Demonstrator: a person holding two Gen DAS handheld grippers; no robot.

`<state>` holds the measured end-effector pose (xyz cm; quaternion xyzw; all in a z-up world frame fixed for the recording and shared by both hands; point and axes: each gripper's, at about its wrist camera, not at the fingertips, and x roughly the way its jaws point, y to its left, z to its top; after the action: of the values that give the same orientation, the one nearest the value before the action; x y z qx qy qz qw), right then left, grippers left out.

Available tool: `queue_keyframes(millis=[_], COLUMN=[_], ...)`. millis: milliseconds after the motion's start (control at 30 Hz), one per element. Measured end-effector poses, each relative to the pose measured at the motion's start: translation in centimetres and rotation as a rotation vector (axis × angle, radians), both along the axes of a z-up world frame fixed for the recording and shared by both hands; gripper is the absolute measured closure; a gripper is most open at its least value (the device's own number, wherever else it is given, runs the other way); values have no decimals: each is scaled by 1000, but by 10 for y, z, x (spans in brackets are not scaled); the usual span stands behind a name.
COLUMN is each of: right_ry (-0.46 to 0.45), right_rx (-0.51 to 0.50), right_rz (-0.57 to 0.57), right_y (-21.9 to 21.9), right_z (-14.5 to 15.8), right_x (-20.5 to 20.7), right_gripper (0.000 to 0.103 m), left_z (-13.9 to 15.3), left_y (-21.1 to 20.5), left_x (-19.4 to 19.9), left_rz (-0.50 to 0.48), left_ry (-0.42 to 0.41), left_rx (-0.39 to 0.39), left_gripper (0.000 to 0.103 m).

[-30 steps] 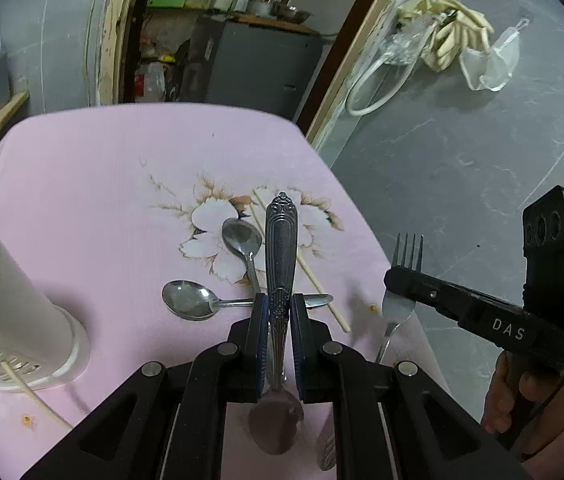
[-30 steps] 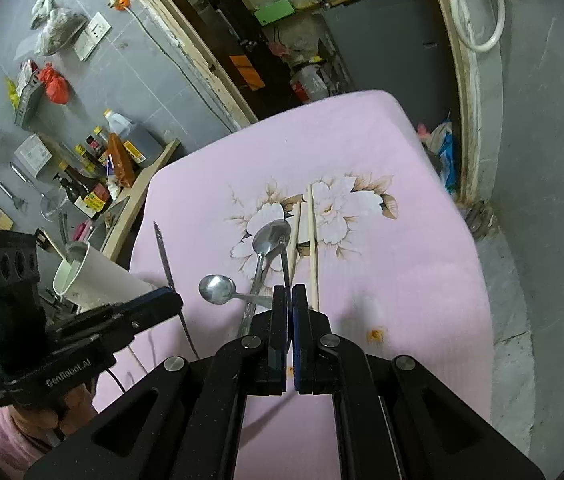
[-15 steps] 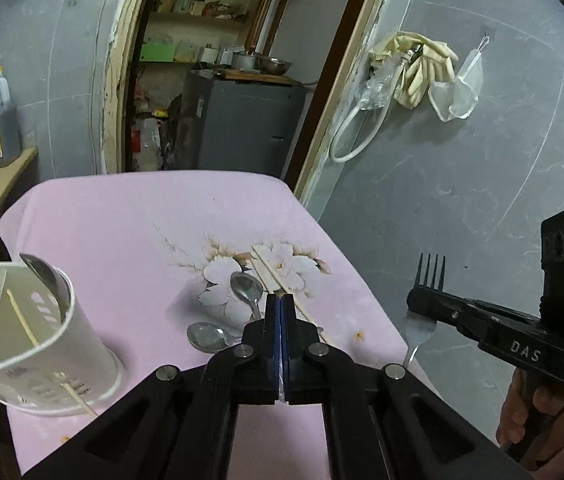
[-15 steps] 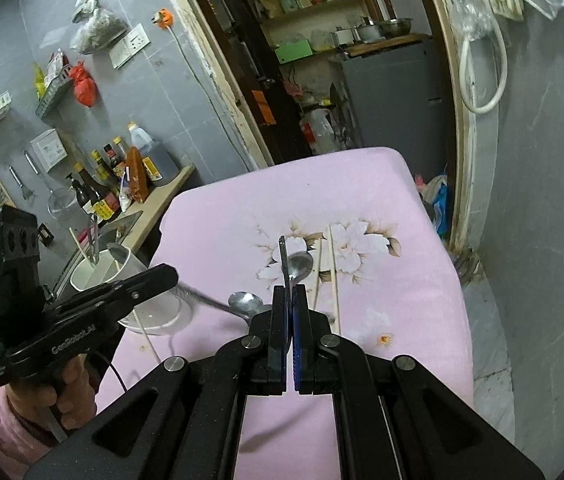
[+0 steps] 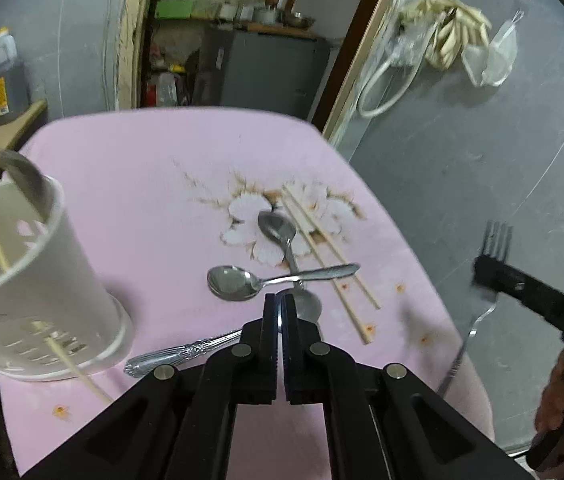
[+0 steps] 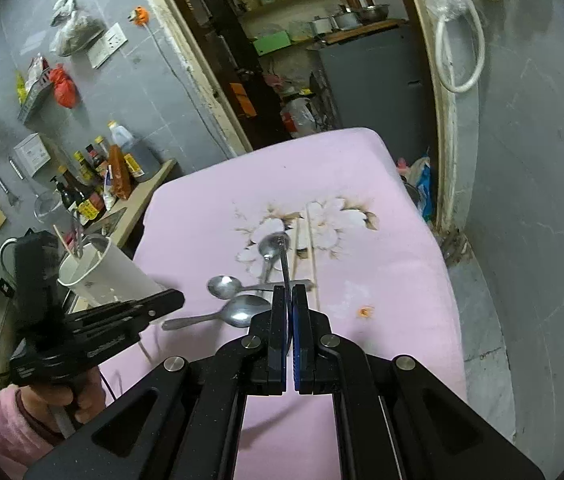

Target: Organize utensils

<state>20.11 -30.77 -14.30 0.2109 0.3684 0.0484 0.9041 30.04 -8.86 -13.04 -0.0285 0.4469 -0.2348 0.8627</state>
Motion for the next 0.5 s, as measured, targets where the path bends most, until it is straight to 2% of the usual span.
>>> queue_keyframes(millis=[33,67,100,133,233,333,400,467,500], right_ry=[3,5,7,10,18,22,21,20,21], right_rx=[2,4,7,9,15,29,35,40,43], right_rz=[-1,-2,-2,-2,-4,-3,3,12,20], right_y=[-4,-6,-9,-12,-21,-32,-36,-38,-38], right_z=[-2,-4,-5,-7,-12,-18,-20,-23,-24], right_x=[0,-1,0,1,7,18,24,31,36], right_gripper=[100,100,100,100,100,100,100,100,100], left_z=[-4,-9,-14,-19,-29,-39,-47,-52,-53], left_y=[-2,-3,-2,-1,2,4,4,0,0], left_x=[4,8,13,17,23,33,41,47,49], left_rz=[5,20,56,109,240,320,361,369,367], left_ry=[24,49,70,84,77,93,110,115,128], left_rx=[-4,-14,-29,-46,-54,-61,-56,-41,-42], left_gripper=[89,74,65,52,50,51,56,65,66])
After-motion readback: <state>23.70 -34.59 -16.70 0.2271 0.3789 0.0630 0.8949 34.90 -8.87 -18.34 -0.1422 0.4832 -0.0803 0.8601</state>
